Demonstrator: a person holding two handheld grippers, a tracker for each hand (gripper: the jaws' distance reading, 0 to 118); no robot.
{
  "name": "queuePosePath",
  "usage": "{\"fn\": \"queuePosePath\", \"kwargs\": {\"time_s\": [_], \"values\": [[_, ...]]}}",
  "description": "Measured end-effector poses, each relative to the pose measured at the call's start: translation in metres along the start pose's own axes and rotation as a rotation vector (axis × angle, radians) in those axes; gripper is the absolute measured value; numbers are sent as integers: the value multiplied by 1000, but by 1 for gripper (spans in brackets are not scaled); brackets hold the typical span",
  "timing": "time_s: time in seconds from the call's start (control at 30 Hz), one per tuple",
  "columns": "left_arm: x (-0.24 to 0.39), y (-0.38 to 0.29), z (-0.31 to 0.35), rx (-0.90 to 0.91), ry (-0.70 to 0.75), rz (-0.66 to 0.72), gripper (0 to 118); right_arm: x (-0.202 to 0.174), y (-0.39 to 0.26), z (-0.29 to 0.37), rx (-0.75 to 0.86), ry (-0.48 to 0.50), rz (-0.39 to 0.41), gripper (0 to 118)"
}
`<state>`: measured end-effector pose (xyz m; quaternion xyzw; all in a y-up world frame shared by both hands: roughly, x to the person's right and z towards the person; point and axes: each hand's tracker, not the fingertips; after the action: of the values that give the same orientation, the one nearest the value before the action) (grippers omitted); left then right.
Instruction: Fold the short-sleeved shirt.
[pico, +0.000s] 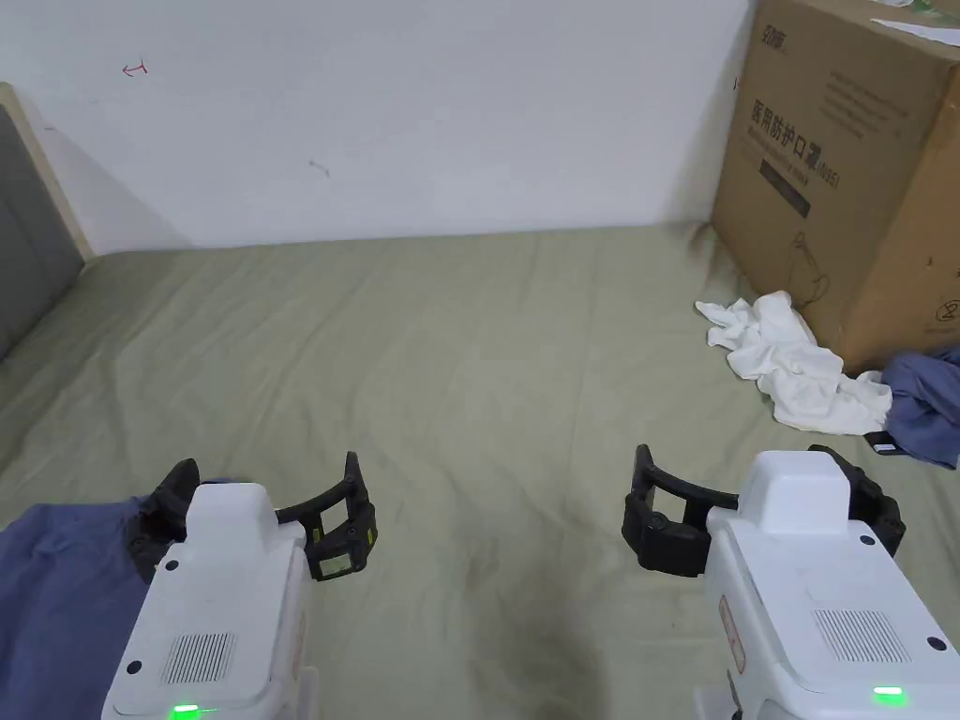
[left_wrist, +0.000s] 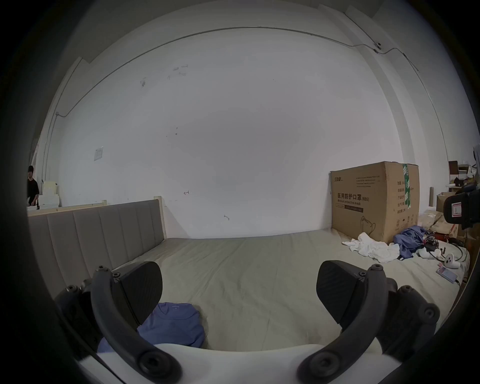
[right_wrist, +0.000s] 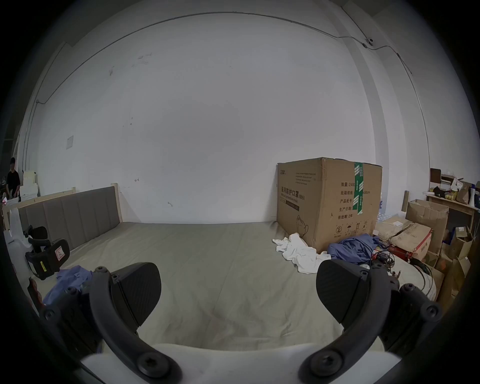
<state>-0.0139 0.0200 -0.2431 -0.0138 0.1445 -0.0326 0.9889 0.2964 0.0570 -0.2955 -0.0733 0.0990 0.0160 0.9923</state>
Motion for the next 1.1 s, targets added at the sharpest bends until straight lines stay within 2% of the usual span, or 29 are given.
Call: {"fn": "queuePosePath", "kwargs": {"time_s": [0.37,0.4,0.43,0.47,0.5,0.53,0.57,0.63,0.97,1.1], "values": [[1,6,0,-1,3,-5,116,0,3,-2,-21,-16,10,113],[1,8,1,-6,-5,4,107,1,4,-2,-21,-7,3,105],[1,9,2,-6,-11,13,92,2,4,-2,-19,-4,0,92],[1,9,2,1,-9,19,70,1,4,-2,-17,-5,0,71],[2,10,2,0,4,18,32,0,4,-2,-16,-10,7,35],[3,10,1,-1,12,10,11,0,5,-3,-18,-10,13,10],[4,11,0,-1,22,0,4,0,5,-4,-17,-14,21,2],[4,12,1,10,28,-5,0,0,5,-4,-11,-19,23,2],[-4,16,2,-2,11,5,0,-2,7,-5,-8,0,20,2],[-19,14,8,-6,46,5,0,-14,9,-10,-6,43,27,2]]}}
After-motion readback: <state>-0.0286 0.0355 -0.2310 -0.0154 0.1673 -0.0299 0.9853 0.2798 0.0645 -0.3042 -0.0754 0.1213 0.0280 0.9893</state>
